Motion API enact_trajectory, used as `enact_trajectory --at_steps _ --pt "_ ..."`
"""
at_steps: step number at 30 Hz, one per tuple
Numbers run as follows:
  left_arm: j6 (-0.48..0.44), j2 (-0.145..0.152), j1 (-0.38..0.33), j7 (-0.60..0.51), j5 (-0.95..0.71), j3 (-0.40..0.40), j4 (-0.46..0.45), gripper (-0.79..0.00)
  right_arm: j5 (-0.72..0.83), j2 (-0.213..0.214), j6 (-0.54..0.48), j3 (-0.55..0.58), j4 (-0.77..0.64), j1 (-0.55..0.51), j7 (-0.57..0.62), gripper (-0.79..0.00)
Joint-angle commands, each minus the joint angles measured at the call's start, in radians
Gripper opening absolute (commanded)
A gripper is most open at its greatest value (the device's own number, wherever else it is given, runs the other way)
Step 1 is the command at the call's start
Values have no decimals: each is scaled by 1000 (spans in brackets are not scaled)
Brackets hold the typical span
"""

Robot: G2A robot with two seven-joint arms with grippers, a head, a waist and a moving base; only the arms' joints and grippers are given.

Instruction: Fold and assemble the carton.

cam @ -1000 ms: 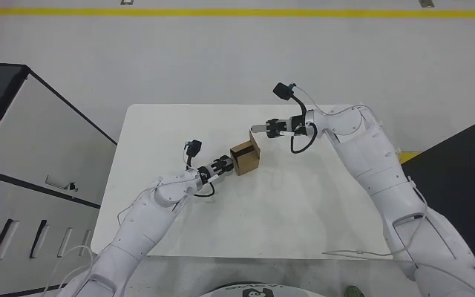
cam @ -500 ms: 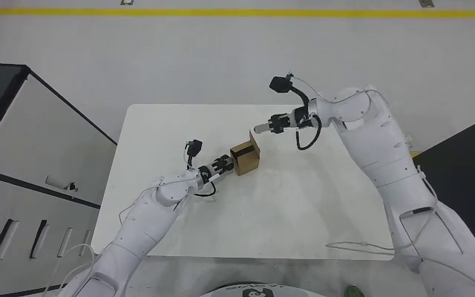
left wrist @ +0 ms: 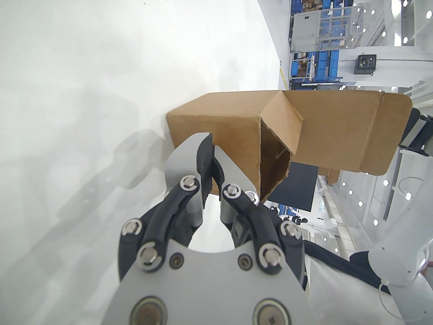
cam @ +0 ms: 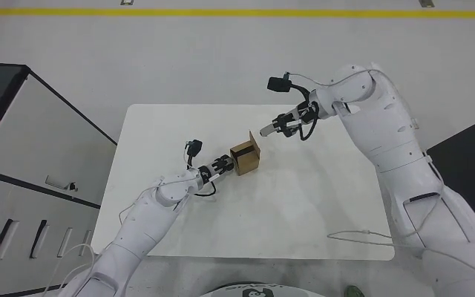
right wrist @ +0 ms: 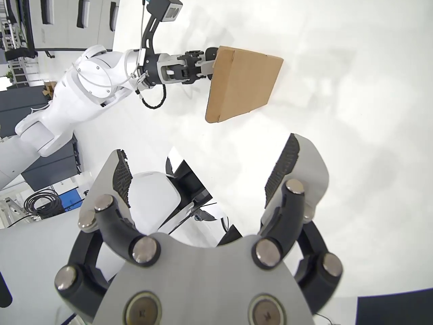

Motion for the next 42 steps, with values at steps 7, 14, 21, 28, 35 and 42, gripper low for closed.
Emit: enact_trajectory --at_steps 7,14,21,28,35,42 --pt "0 0 0 0 0 0 0 -785 47 -9 -244 -23 166 -8 -93 0" --pt "0 0 0 0 0 0 0 -785 53 -12 -263 -29 182 -2 -98 0" --pt "0 0 0 0 0 0 0 -785 33 -13 -213 -40 228 -11 -163 -194" --pt "0 0 0 0 0 0 0 -785 21 -32 -201 -89 239 5 -191 -268" --pt "0 0 0 0 0 0 0 -785 -21 -60 -172 -155 254 42 -220 -419" --pt "0 0 0 0 0 0 0 -785 -37 -92 -163 -214 268 86 -224 -446"
